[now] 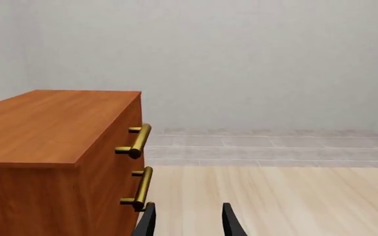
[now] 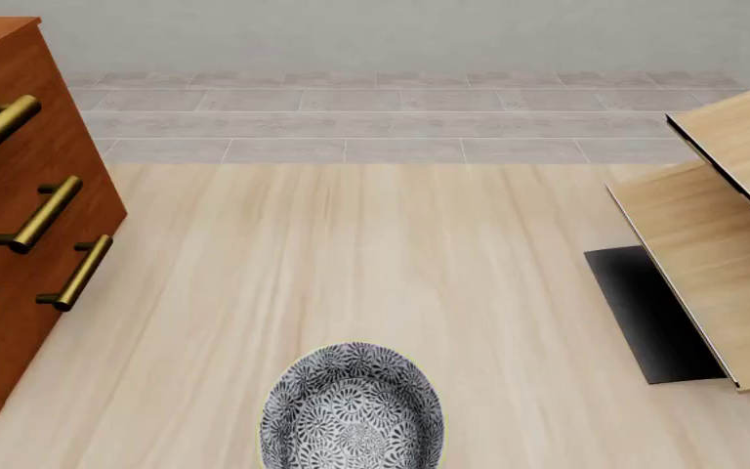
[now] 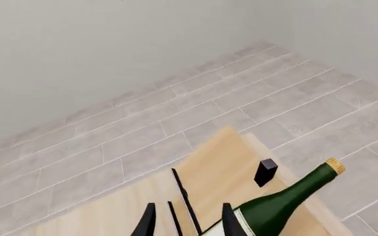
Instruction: Put the wine bottle on the wine rack.
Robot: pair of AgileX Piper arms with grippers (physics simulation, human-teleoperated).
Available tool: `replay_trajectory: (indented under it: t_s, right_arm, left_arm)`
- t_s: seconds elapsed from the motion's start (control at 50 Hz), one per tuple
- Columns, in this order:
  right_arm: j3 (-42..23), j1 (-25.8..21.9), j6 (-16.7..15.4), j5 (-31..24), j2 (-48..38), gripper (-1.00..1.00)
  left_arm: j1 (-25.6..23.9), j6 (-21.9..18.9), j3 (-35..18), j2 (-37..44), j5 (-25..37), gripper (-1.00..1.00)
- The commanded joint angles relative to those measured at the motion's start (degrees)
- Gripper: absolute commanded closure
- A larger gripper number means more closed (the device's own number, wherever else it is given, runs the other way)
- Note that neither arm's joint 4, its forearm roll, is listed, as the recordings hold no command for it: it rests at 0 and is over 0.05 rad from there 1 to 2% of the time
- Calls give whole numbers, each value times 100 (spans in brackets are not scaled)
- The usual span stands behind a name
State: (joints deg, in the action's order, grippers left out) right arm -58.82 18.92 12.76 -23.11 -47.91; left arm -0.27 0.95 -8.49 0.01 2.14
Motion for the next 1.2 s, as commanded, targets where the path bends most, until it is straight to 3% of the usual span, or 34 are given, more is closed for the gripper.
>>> replay_trajectory:
  t_s: [0.02, 0.26, 0.48, 0.82, 1.2]
  right_arm:
    - [285, -490, -427, 112, 498, -100]
    - [653, -1264, -1028, 154, 1264, -100]
    - [1025, -1786, -1348, 113, 1907, -100]
    - [1391, -2352, -1458, -267, 2917, -100]
    - [1382, -2820, -1483, -1088, 3898, -100]
  left_arm:
    - [-12, -5, -1, 0, -13, -100]
    - [-19, -5, -27, 0, 20, -100]
    - [5, 14, -14, 0, -13, -100]
    - [16, 4, 3, 0, -22, -100]
    - [2, -24, -95, 0, 49, -100]
